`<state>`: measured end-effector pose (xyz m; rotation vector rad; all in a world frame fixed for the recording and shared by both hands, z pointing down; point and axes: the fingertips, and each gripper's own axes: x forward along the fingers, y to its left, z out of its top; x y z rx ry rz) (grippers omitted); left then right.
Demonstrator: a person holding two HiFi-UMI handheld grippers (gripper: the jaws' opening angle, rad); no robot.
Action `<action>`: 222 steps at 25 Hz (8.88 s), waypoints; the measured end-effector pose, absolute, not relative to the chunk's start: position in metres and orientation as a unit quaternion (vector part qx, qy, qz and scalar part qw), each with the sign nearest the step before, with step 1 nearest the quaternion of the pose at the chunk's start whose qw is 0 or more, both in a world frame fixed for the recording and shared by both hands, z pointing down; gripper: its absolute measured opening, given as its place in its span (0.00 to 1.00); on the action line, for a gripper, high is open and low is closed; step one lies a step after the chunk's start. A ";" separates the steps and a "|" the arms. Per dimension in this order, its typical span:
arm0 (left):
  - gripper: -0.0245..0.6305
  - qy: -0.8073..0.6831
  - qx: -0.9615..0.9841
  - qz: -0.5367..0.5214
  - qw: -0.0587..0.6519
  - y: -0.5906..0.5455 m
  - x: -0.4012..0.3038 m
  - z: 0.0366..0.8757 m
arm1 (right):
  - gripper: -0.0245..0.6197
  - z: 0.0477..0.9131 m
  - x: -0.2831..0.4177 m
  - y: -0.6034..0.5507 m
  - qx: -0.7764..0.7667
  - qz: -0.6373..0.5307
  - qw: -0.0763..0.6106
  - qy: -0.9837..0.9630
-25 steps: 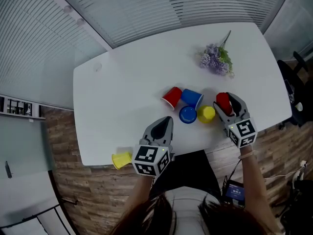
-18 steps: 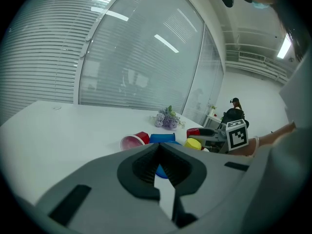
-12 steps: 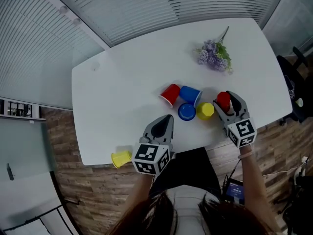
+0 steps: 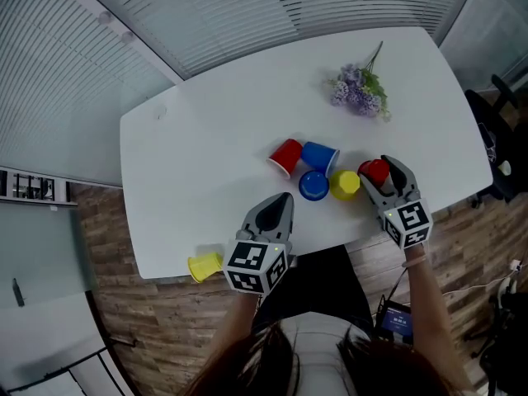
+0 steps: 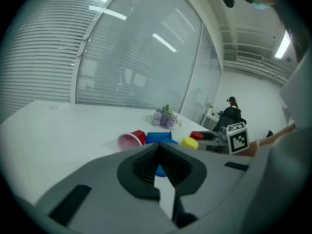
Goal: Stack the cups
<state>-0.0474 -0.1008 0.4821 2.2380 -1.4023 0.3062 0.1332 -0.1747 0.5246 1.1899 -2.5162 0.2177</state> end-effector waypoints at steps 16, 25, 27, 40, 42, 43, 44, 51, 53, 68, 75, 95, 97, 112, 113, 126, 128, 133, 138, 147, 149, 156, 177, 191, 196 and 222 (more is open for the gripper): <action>0.06 -0.511 0.819 0.111 0.235 -0.088 -0.049 0.479 | 0.49 0.521 0.139 -0.166 0.436 0.090 0.146 -0.884; 0.06 -0.510 0.821 0.111 0.232 -0.077 -0.052 0.477 | 0.51 0.513 0.143 -0.159 0.451 0.078 0.136 -0.878; 0.06 -0.508 0.822 0.112 0.232 -0.075 -0.053 0.477 | 0.52 0.512 0.145 -0.157 0.457 0.077 0.136 -0.875; 0.06 -0.498 0.829 0.113 0.230 -0.068 -0.043 0.477 | 0.52 0.537 0.160 -0.135 0.462 0.098 0.182 -0.862; 0.06 -0.497 0.829 0.114 0.231 -0.068 -0.042 0.478 | 0.51 0.542 0.160 -0.135 0.459 0.101 0.190 -0.862; 0.06 -0.496 0.829 0.114 0.231 -0.068 -0.041 0.478 | 0.50 0.543 0.159 -0.135 0.458 0.101 0.194 -0.861; 0.06 -0.496 0.829 0.115 0.231 -0.068 -0.041 0.478 | 0.48 0.544 0.159 -0.136 0.458 0.101 0.198 -0.861; 0.06 -0.497 0.828 0.116 0.231 -0.067 -0.041 0.478 | 0.43 0.544 0.158 -0.137 0.456 0.094 0.206 -0.861; 0.06 -0.498 0.828 0.115 0.231 -0.067 -0.040 0.478 | 0.42 0.543 0.156 -0.138 0.456 0.094 0.204 -0.861; 0.06 -0.509 0.823 0.105 0.228 -0.068 -0.048 0.474 | 0.45 0.527 0.165 -0.126 0.467 0.097 0.178 -0.861; 0.06 -0.517 0.821 0.096 0.223 -0.071 -0.056 0.468 | 0.44 0.501 0.171 -0.121 0.481 0.085 0.164 -0.857; 0.06 -0.550 0.807 0.065 0.206 -0.084 -0.079 0.439 | 0.15 0.431 0.125 -0.136 0.434 0.038 0.170 -0.884; 0.06 -0.555 0.803 0.065 0.206 -0.087 -0.084 0.437 | 0.15 0.429 0.113 -0.141 0.413 0.034 0.190 -0.890; 0.06 -0.587 0.776 0.051 0.226 -0.113 -0.116 0.442 | 0.12 0.432 0.046 -0.182 0.263 0.035 0.316 -0.911; 0.06 -0.588 0.774 0.050 0.228 -0.114 -0.117 0.443 | 0.12 0.433 0.042 -0.184 0.255 0.038 0.322 -0.911; 0.06 -0.600 0.759 0.052 0.249 -0.131 -0.134 0.457 | 0.26 0.486 0.011 -0.199 0.120 0.099 0.456 -0.876; 0.06 -0.601 0.756 0.052 0.254 -0.135 -0.138 0.461 | 0.28 0.494 0.005 -0.202 0.103 0.113 0.472 -0.868; 0.06 -0.603 0.750 0.052 0.267 -0.138 -0.142 0.470 | 0.35 0.509 -0.004 -0.205 0.073 0.165 0.499 -0.848; 0.06 -0.604 0.747 0.050 0.275 -0.133 -0.138 0.473 | 0.37 0.521 -0.002 -0.200 0.063 0.202 0.523 -0.826; 0.06 -0.607 0.741 0.045 0.285 -0.136 -0.140 0.478 | 0.45 0.543 -0.002 -0.205 0.059 0.247 0.555 -0.792; 0.06 -0.607 0.739 0.045 0.288 -0.139 -0.141 0.480 | 0.46 0.548 -0.004 -0.207 0.054 0.256 0.564 -0.784; 0.06 -0.610 0.734 0.044 0.295 -0.136 -0.142 0.482 | 0.49 0.564 -0.004 -0.201 0.037 0.277 0.601 -0.749; 0.06 -0.609 0.735 0.046 0.295 -0.140 -0.144 0.484 | 0.46 0.555 -0.008 -0.218 0.046 0.304 0.573 -0.760; 0.06 -0.592 0.754 0.050 0.280 -0.128 -0.134 0.473 | 0.46 0.514 -0.002 -0.234 0.124 0.277 0.469 -0.830; 0.06 -0.580 0.765 0.055 0.273 -0.122 -0.126 0.468 | 0.46 0.490 0.000 -0.232 0.144 0.256 0.419 -0.859; 0.06 -0.529 0.811 0.070 0.240 -0.107 -0.087 0.446 | 0.46 0.417 0.061 -0.206 0.282 0.142 0.224 -0.922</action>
